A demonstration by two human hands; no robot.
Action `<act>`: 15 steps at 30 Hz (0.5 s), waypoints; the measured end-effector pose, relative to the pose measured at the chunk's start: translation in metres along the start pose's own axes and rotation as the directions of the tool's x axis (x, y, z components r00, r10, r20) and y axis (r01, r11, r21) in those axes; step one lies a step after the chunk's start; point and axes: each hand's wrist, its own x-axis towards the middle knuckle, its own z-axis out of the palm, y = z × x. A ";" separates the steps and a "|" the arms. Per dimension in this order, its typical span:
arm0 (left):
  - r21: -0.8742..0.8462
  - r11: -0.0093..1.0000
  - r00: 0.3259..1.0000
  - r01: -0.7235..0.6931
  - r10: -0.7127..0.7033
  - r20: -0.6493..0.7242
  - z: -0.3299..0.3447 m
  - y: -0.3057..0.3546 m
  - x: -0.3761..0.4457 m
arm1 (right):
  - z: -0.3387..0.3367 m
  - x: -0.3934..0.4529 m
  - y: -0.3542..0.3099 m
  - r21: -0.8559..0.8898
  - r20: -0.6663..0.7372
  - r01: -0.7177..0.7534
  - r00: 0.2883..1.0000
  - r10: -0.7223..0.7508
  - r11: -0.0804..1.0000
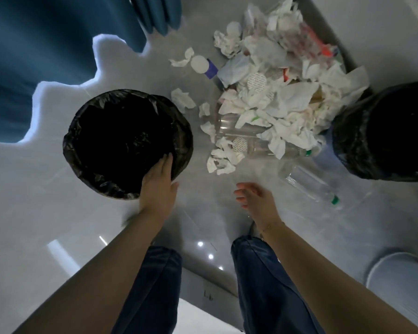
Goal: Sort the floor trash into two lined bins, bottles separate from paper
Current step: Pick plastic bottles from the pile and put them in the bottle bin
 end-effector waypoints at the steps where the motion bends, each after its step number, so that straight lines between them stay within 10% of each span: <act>1: -0.022 0.994 0.993 -0.103 0.102 -0.056 -0.004 0.005 -0.004 | 0.001 0.002 0.001 0.007 0.004 -0.002 1.000 0.002 1.000; 4: -0.096 0.918 0.914 -0.384 0.364 -0.177 -0.002 0.017 -0.013 | 0.002 0.011 0.005 0.011 -0.006 -0.002 1.000 0.002 1.000; 10: -0.194 0.929 0.923 -0.315 0.348 0.163 0.059 0.040 0.010 | -0.003 0.064 0.022 -0.265 -0.093 0.131 0.983 -0.161 0.955; 15: -0.207 0.950 0.958 -0.234 0.262 0.120 0.146 0.045 0.066 | -0.023 0.154 0.008 -0.861 0.343 0.424 0.892 -0.294 0.281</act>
